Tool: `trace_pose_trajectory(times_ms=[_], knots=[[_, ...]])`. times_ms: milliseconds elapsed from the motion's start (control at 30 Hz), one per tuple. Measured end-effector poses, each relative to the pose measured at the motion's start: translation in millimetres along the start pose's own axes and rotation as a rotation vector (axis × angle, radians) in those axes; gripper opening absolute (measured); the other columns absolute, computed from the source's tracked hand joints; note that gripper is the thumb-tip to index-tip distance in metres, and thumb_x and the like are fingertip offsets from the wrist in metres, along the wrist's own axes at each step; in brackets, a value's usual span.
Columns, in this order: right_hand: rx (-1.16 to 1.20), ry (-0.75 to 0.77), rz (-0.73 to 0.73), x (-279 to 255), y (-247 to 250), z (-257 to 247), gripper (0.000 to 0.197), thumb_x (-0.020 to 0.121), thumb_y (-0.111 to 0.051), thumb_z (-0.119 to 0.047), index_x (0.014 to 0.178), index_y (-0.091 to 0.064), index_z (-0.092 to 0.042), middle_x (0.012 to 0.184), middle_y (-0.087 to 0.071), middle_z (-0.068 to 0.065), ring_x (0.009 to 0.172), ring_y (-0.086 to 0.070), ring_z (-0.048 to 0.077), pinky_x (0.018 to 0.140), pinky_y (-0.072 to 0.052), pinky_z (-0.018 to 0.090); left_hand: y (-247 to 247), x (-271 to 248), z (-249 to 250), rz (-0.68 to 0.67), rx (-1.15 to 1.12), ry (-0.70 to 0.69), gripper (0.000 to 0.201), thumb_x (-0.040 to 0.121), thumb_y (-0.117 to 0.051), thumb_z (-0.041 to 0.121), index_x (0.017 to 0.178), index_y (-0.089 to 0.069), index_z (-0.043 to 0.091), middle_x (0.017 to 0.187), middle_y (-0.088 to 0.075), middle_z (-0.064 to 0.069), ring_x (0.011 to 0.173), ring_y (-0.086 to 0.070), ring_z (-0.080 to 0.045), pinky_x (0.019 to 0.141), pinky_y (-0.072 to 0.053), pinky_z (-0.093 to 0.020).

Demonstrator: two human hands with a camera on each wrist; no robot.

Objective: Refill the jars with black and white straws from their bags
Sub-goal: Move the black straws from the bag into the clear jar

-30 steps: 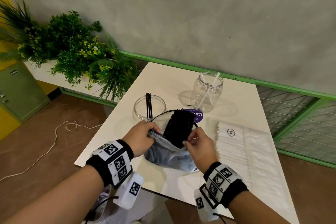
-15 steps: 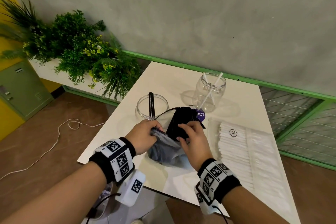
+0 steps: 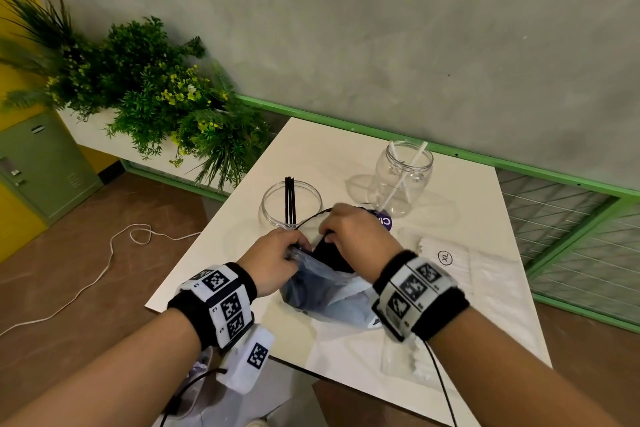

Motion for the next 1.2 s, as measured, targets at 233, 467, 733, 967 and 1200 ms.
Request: trace_pose_trajectory(times_ms=[233, 467, 733, 967, 1200], knots=[[-0.182, 0.147, -0.118, 28.6, -11.4, -0.7, 0.042, 0.076, -0.074, -0.014, 0.117, -0.064, -0.012, 0.111, -0.062, 0.011, 0.102, -0.052, 0.033, 0.081, -0.043, 0.041, 4.8, 0.7, -1.0, 0.018, -0.001, 0.005, 0.032, 0.077, -0.053, -0.006, 0.094, -0.06, 0.021, 0.101, -0.055, -0.001, 0.089, -0.052, -0.014, 0.066, -0.034, -0.003], [0.308, -0.141, 0.39, -53.0, 25.1, 73.2, 0.014, 0.088, -0.064, -0.027, 0.093, -0.066, -0.014, 0.087, -0.057, -0.005, 0.081, -0.05, 0.007, 0.074, -0.042, 0.019, 7.1, 0.4, -2.6, 0.01, -0.001, -0.003, 0.034, 0.077, -0.052, -0.006, 0.094, -0.058, 0.022, 0.103, -0.053, 0.0, 0.092, -0.05, -0.013, 0.068, -0.034, -0.001], [0.179, -0.298, -0.014, -67.2, -49.9, 72.2, 0.03, 0.092, -0.058, -0.027, 0.115, -0.058, -0.008, 0.11, -0.057, 0.005, 0.098, -0.056, 0.022, 0.08, -0.036, 0.02, 3.3, 0.5, -5.2, 0.005, 0.012, -0.003, 0.032, 0.079, -0.053, -0.004, 0.094, -0.057, 0.024, 0.107, -0.054, -0.002, 0.093, -0.051, -0.014, 0.067, -0.034, -0.002], [0.438, -0.498, -0.003, -59.8, -61.9, 73.2, 0.026, 0.08, -0.069, -0.005, 0.106, -0.065, -0.01, 0.093, -0.064, 0.004, 0.076, -0.062, 0.016, 0.067, -0.043, 0.009, 2.3, -1.1, -6.5, 0.011, -0.027, -0.001, 0.033, 0.079, -0.053, -0.005, 0.092, -0.057, 0.024, 0.108, -0.056, -0.005, 0.092, -0.052, -0.015, 0.067, -0.035, -0.003], [0.481, -0.3, 0.205, -35.4, -33.1, 36.7, 0.015, 0.077, -0.074, -0.002, 0.088, -0.073, -0.011, 0.084, -0.062, -0.001, 0.07, -0.057, 0.005, 0.068, -0.043, 0.01, 3.2, -1.3, -5.2, 0.032, -0.033, -0.004, 0.034, 0.077, -0.056, -0.005, 0.091, -0.057, 0.027, 0.108, -0.057, -0.005, 0.092, -0.053, -0.015, 0.07, -0.035, -0.004]])
Point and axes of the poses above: each hand's wrist, its own x-axis towards the middle knuckle, its own y-axis out of the back of the hand, z = x × y, the point moved 10 cm from there along x, towards the middle knuckle
